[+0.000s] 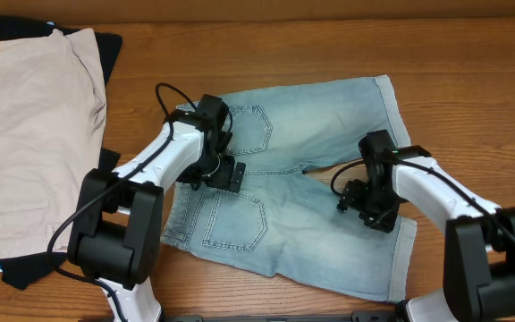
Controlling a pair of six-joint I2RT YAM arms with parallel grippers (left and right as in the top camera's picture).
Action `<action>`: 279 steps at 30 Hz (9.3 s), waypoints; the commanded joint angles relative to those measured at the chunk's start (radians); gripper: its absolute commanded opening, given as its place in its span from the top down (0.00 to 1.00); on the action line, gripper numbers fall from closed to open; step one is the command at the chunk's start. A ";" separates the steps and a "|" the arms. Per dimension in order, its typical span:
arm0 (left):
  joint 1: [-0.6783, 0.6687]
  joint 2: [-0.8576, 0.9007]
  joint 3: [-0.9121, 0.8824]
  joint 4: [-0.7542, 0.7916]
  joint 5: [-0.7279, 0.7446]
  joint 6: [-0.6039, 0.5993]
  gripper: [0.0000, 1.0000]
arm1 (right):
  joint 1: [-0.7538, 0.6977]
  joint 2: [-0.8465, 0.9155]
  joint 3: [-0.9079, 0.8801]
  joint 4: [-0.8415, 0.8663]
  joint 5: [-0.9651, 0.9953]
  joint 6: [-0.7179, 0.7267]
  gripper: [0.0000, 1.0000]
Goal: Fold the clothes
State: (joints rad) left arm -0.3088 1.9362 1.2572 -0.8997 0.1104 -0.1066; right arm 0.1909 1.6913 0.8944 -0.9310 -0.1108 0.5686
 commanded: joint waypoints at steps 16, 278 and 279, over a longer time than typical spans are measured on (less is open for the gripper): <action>0.171 0.097 0.006 0.233 -0.005 0.037 0.00 | -0.035 0.132 0.123 0.330 0.073 -0.106 0.21; 0.333 -0.040 -0.195 0.576 0.150 -0.222 0.64 | -0.066 0.136 0.546 0.220 -0.093 -0.386 0.20; 0.329 -0.040 -0.195 0.582 0.150 -0.222 0.72 | -0.066 0.136 0.546 0.225 -0.093 -0.386 0.21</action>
State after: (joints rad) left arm 0.0528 1.8748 1.0744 -0.3332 0.2165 -0.3370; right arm 0.1261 1.8523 1.4185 -0.7204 -0.2020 0.1837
